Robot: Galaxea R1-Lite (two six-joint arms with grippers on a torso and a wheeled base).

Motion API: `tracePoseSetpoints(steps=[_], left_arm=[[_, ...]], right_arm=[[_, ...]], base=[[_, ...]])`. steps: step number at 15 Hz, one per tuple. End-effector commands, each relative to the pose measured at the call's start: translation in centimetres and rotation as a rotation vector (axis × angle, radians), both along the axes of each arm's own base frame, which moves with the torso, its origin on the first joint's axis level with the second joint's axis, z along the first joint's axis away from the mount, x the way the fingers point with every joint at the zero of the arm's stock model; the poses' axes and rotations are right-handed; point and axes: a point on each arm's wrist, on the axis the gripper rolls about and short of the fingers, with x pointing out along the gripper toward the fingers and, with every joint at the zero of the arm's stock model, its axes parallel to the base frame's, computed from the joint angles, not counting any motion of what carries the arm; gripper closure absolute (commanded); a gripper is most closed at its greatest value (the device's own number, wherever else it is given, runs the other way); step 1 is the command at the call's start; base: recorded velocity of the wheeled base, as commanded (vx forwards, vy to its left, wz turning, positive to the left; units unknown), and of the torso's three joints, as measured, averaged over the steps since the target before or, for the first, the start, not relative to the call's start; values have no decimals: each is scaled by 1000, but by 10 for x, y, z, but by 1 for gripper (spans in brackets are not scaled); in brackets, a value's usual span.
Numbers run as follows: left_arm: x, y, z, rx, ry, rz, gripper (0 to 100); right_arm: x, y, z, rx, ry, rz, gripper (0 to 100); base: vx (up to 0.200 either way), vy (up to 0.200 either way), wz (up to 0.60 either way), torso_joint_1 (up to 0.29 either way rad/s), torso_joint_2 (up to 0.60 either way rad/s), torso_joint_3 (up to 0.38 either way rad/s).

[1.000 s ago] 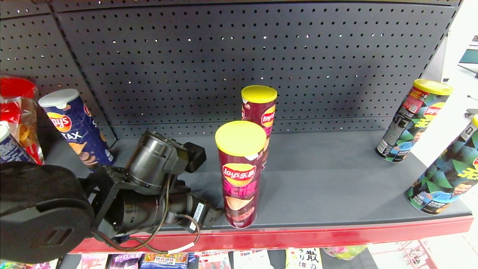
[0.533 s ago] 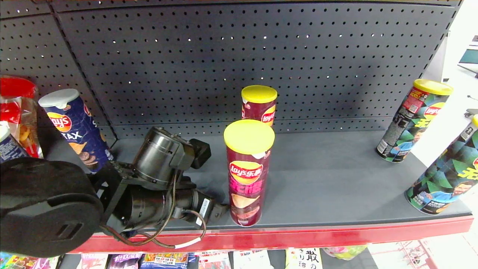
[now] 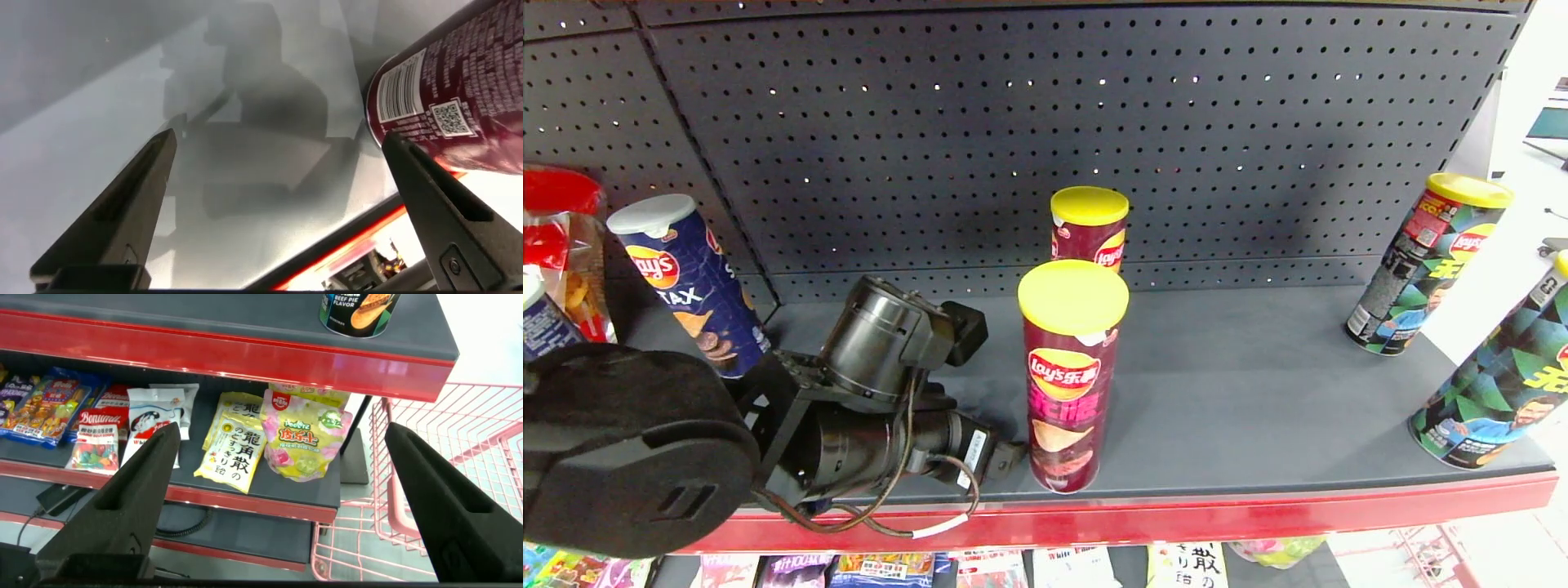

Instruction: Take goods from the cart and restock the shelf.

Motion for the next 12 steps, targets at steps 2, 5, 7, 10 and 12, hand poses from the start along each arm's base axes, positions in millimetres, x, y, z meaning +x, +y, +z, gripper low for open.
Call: tracePoseSetpoints(steps=[2, 5, 7, 10, 12], left_arm=[[0, -3, -1, -4, 7, 0, 0], [-1, -1, -2, 3, 9, 1, 0], [-4, 2, -2, 9, 10, 1, 0], [-19, 24, 4, 1, 0, 23, 0], [-35, 44, 17, -31, -39, 45, 0]], right_arm=[[0, 0, 0, -1, 1, -2, 0], [0, 0, 0, -1, 1, 0, 0], [0, 0, 0, -1, 1, 0, 0], [0, 0, 0, -1, 1, 0, 0], [0, 0, 0, 2, 2, 14, 0]], base=[[0, 0, 0, 0, 0, 0], [0, 0, 0, 0, 0, 0], [0, 0, 0, 0, 0, 0], [0, 0, 0, 0, 0, 0], [0, 0, 0, 0, 0, 0]])
